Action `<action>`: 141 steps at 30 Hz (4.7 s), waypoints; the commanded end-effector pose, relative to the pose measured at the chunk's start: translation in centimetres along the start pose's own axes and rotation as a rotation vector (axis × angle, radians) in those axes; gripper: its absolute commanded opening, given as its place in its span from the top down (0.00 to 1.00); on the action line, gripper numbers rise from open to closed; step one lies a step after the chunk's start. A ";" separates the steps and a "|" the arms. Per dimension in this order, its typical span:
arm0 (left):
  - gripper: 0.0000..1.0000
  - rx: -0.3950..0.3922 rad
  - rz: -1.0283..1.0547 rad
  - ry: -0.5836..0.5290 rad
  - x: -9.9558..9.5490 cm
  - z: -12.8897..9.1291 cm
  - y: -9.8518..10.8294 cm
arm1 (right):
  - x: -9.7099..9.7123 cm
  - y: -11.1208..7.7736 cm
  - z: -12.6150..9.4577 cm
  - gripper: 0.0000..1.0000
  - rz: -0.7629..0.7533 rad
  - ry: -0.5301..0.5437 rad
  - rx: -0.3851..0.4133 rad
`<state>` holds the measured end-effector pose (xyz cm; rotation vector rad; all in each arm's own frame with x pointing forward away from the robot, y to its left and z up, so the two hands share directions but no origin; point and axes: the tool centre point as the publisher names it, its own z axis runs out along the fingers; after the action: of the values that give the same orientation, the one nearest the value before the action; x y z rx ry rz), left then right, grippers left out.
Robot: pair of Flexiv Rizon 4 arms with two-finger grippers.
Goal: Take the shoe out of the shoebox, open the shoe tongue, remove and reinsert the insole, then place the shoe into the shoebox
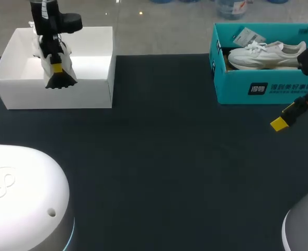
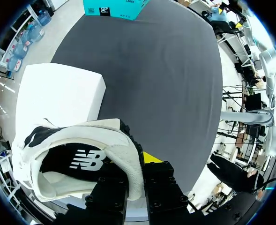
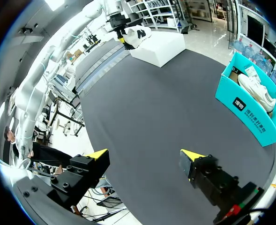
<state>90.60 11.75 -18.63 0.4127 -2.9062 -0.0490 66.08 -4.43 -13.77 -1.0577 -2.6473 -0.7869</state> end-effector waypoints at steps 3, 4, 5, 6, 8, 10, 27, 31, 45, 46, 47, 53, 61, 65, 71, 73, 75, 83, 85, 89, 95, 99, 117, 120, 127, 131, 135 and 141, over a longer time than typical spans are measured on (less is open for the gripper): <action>1.00 -0.037 0.081 -0.022 -0.6 -0.4 0.7 | -0.1 0.1 0.1 0.00 0.001 0.000 0.004; 1.00 -0.042 0.103 -0.026 -0.8 -0.5 1.0 | -0.1 0.1 0.1 0.00 0.001 0.000 0.004; 1.00 -0.050 0.115 -0.038 -1.2 -0.8 1.5 | -0.1 0.1 0.1 0.00 0.001 0.000 0.004; 1.00 -0.063 0.183 -0.037 -1.7 -1.1 2.2 | -0.1 0.1 0.1 0.00 0.001 0.000 0.004; 1.00 -0.084 0.240 -0.046 -2.5 -1.6 3.4 | -0.1 0.1 0.1 0.00 0.001 0.000 0.004; 1.00 -0.121 0.383 -0.023 -2.9 -1.8 4.5 | -0.1 0.1 0.1 0.00 0.001 0.000 0.004; 1.00 -0.265 1.418 -0.079 -3.8 -1.6 10.5 | -0.1 0.1 0.1 0.00 0.001 0.000 0.004; 1.00 -0.324 1.555 -0.081 -5.2 -1.7 11.5 | -0.1 0.1 0.1 0.00 0.001 0.000 0.004; 1.00 -0.335 1.556 -0.092 -6.0 -1.7 11.6 | -0.1 0.1 0.1 0.00 0.001 0.000 0.004; 1.00 -0.335 1.556 -0.092 -6.0 -1.7 11.6 | -0.1 0.1 0.1 0.00 0.001 0.000 0.004; 1.00 -0.335 1.556 -0.092 -6.0 -1.7 11.6 | -0.1 0.1 0.1 0.00 0.001 0.000 0.004; 1.00 -0.335 1.556 -0.092 -6.0 -1.7 11.6 | -0.1 0.1 0.1 0.00 0.001 0.000 0.004; 1.00 -0.462 1.684 -0.155 -8.4 -3.0 12.2 | -0.1 0.1 0.1 0.00 0.001 0.000 0.004; 1.00 -0.539 1.767 -0.150 -10.8 -3.5 12.6 | -0.1 0.1 0.1 0.00 0.001 0.000 0.004; 1.00 -0.569 1.776 -0.141 -14.7 -3.9 13.7 | -0.1 0.1 0.1 0.00 0.001 0.000 0.004; 1.00 -0.577 1.758 -0.138 -15.9 -4.0 14.0 | -0.1 0.1 0.1 0.00 0.001 0.000 0.004; 1.00 -0.555 1.750 -0.135 -17.0 -4.2 14.2 | -0.1 0.1 0.1 0.00 0.001 0.000 0.004; 1.00 -0.561 1.759 -0.131 -19.2 -4.0 13.2 | -0.1 0.1 0.1 0.00 0.001 0.000 0.004; 1.00 -0.571 1.764 -0.120 -19.4 -3.5 12.9 | -0.1 0.1 0.1 0.00 0.001 0.000 0.004; 1.00 -0.571 1.768 -0.101 -20.0 -2.2 12.4 | -0.1 0.1 0.1 0.00 0.001 0.000 0.004; 1.00 -0.552 1.771 -0.086 -20.4 -0.6 12.3 | -0.1 0.1 0.1 0.00 0.001 0.000 0.004; 1.00 -0.545 1.771 -0.085 -20.6 -0.1 12.3 | -0.1 0.1 0.1 0.00 0.001 0.000 0.004; 1.00 -0.505 1.804 -0.063 -21.2 4.9 13.0 | -0.1 0.1 0.1 0.00 0.001 0.000 0.004; 1.00 -0.503 1.812 -0.064 -21.6 6.1 13.0 | -0.1 0.1 0.1 0.00 0.001 0.000 0.004; 1.00 -0.486 1.857 -0.083 -22.5 8.7 13.1 | -0.1 0.1 0.1 0.00 0.001 0.000 0.004; 1.00 -0.464 1.871 -0.098 -22.8 10.1 13.2 | -0.1 0.1 0.1 0.00 0.001 0.000 0.004; 1.00 -0.452 1.879 -0.089 -23.2 11.3 13.2 | -0.1 0.1 0.1 0.00 0.001 0.000 0.004; 1.00 -0.456 1.890 -0.077 -23.5 12.5 13.1 | -0.1 0.1 0.1 0.00 0.001 0.000 0.004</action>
<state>106.00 31.04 -34.27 -2.2087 -2.0140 -0.3725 66.08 -4.43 -13.77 -1.0576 -2.6473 -0.7869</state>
